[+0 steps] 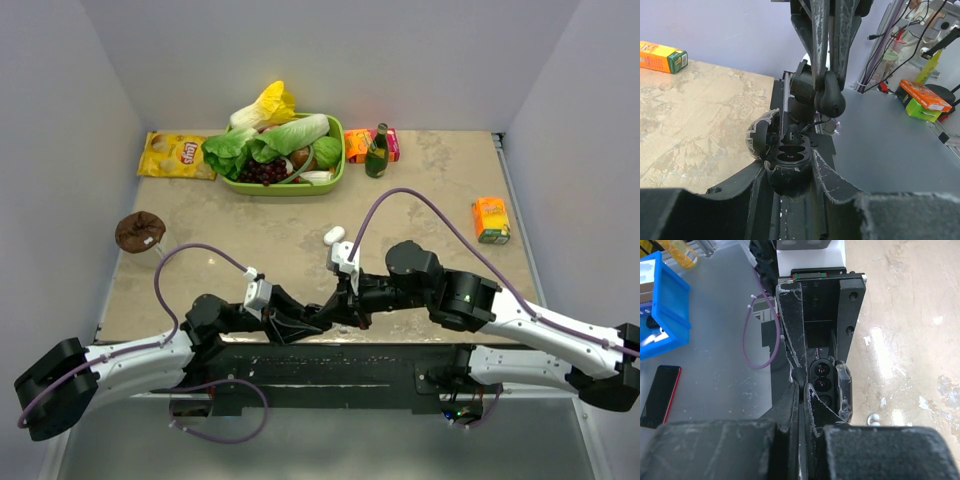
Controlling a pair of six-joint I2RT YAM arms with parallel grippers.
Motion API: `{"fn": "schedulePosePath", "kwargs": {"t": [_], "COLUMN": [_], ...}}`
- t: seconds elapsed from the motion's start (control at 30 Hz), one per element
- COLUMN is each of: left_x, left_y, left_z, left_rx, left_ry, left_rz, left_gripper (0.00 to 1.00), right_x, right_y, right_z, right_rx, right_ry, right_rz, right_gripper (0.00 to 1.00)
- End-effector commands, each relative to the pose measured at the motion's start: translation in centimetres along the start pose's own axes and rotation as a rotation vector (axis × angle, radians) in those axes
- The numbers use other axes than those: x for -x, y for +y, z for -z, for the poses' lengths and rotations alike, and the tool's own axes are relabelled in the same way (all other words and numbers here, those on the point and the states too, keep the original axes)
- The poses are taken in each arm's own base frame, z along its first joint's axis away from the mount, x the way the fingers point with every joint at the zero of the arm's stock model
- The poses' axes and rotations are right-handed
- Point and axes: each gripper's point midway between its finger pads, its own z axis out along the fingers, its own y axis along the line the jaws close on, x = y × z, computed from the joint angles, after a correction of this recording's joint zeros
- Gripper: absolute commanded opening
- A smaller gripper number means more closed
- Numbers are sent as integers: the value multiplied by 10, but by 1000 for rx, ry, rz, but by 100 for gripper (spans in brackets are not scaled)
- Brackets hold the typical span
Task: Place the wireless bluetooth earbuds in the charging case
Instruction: Place the earbud in the charging case.
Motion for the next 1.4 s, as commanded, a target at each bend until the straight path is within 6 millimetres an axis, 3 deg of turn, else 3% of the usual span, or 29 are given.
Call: {"fn": "schedulePosePath", "kwargs": {"t": [0.0, 1.1, 1.13, 1.37], "left_x": [28, 31, 31, 27], "left_y": [-10, -15, -15, -11], "left_z": [-9, -9, -9, -7], "left_rx": [-51, -56, -56, -37], "left_ry": [-75, -97, -95, -90], "left_rz": [-76, -81, -82, -79], "left_gripper": [0, 0, 0, 0], "right_x": [7, -17, -13, 15], "right_y": [-3, -15, -16, -12], "right_z": [-6, -21, -19, -4], "right_rx": [-19, -75, -87, -104], "right_ry": [-31, 41, 26, -63], "right_rz": [7, -15, -14, -7], "right_gripper": [0, 0, 10, 30]}}
